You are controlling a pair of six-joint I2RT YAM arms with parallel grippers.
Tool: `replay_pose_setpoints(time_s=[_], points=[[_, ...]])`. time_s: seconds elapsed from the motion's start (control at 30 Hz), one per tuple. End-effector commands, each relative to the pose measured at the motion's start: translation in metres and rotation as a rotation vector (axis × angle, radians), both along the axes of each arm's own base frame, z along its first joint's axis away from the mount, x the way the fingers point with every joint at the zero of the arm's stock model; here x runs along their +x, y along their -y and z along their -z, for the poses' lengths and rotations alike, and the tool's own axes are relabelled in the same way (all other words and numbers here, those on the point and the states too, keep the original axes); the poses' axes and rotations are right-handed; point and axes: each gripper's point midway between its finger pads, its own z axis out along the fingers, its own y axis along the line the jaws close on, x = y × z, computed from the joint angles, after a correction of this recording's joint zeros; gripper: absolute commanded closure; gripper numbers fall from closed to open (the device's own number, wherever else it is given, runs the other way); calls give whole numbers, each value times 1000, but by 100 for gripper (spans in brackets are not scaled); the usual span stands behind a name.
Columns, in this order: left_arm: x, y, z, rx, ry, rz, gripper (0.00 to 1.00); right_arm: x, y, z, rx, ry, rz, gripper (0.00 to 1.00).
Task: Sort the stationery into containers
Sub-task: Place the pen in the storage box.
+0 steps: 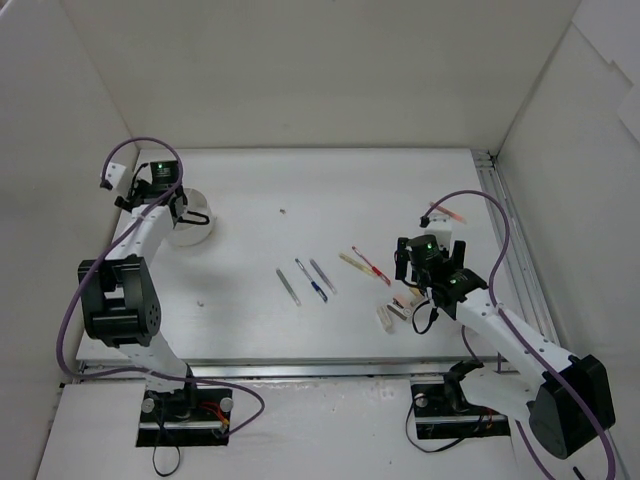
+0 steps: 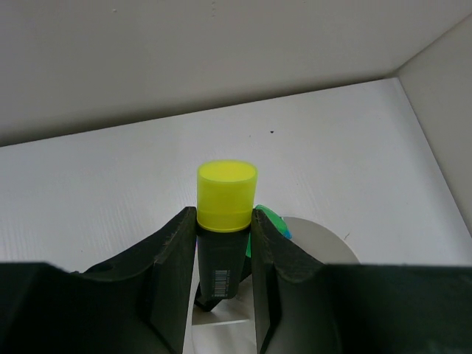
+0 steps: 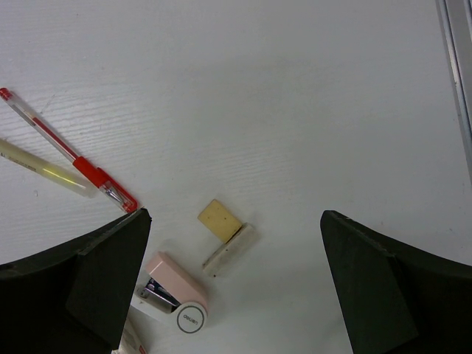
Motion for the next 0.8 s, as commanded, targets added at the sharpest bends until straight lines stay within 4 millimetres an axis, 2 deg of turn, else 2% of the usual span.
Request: replay_pose_setpoints(time_s=[0.0,0.33,0.43,0.57,0.77], points=[[4,-3,-21,29,69,-73,79,16,-1,-25,7,88,30,2],[0,4,-9,36,42,-114,77,16,-1,-24,5,86,28,2],[-1,11,-11,49,36,-106,64,16,-2,-23,9,85,27,2],[-2,15,-11,55,33,-97,51,16,-2,-23,9,83,27,2],[-6,21,-17,44,32,-73,36,15,-3,-23,16,84,21,2]])
